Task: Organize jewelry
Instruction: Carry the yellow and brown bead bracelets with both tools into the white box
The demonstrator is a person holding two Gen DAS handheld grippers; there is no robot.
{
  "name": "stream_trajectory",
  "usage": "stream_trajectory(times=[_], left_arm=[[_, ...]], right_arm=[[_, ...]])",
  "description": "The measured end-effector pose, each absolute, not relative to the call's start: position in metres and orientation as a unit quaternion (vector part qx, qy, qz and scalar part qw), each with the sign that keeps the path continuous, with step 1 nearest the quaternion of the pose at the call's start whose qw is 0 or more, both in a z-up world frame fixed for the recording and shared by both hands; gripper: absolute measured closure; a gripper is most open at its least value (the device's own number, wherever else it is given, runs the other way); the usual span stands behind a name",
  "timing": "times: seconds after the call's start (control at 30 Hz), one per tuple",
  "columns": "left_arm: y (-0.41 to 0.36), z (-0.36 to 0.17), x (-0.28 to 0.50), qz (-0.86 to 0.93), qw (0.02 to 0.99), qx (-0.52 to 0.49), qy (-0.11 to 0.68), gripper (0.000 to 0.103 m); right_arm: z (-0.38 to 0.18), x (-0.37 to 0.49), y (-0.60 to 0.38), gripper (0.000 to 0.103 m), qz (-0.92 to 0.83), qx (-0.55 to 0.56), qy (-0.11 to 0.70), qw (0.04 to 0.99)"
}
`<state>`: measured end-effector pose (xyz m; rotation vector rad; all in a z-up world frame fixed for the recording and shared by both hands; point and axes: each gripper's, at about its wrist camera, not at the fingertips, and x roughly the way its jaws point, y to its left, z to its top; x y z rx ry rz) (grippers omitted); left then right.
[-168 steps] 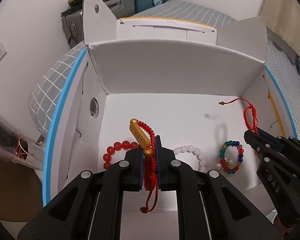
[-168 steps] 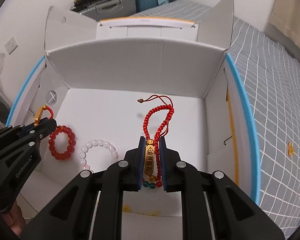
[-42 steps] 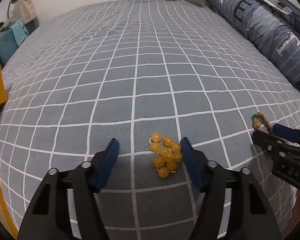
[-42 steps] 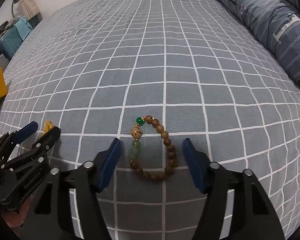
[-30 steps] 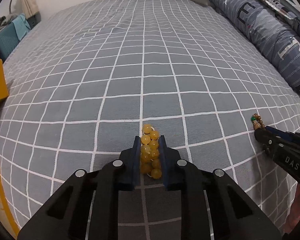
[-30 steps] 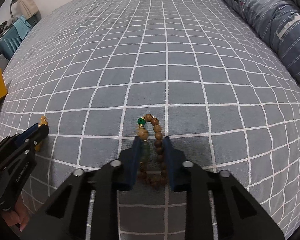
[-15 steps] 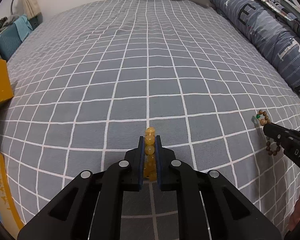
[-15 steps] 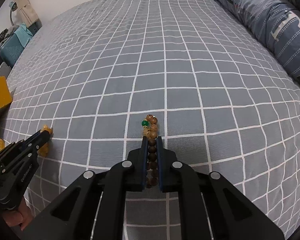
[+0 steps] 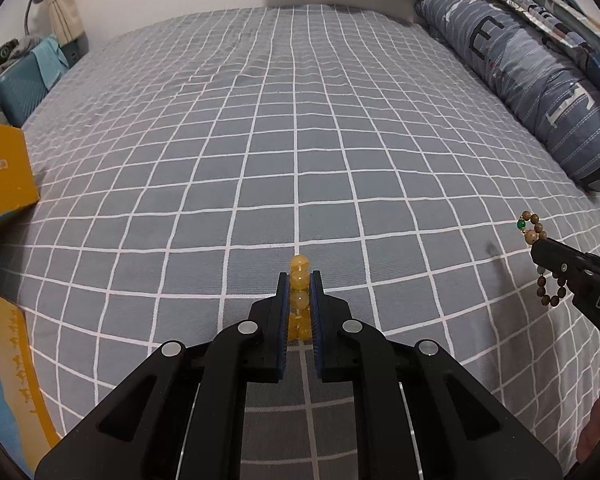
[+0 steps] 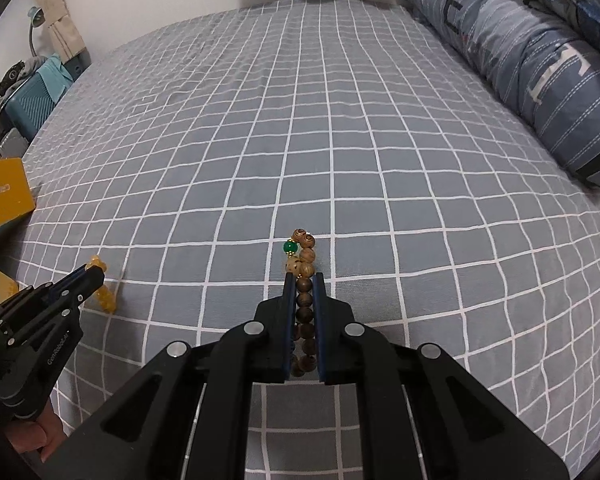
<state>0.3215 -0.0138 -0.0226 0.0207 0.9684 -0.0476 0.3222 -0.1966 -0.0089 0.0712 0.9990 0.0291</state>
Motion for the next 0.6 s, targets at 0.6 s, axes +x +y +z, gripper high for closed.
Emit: stream_trajectory(times=[0.6], left_arm=[[-0.006, 0.026, 0.286, -0.028, 0.892, 0.006, 0.451, 0.094]], right_arm=[[0.034, 0.281, -0.179, 0.095, 0.019, 0.027, 0.444, 0.895]])
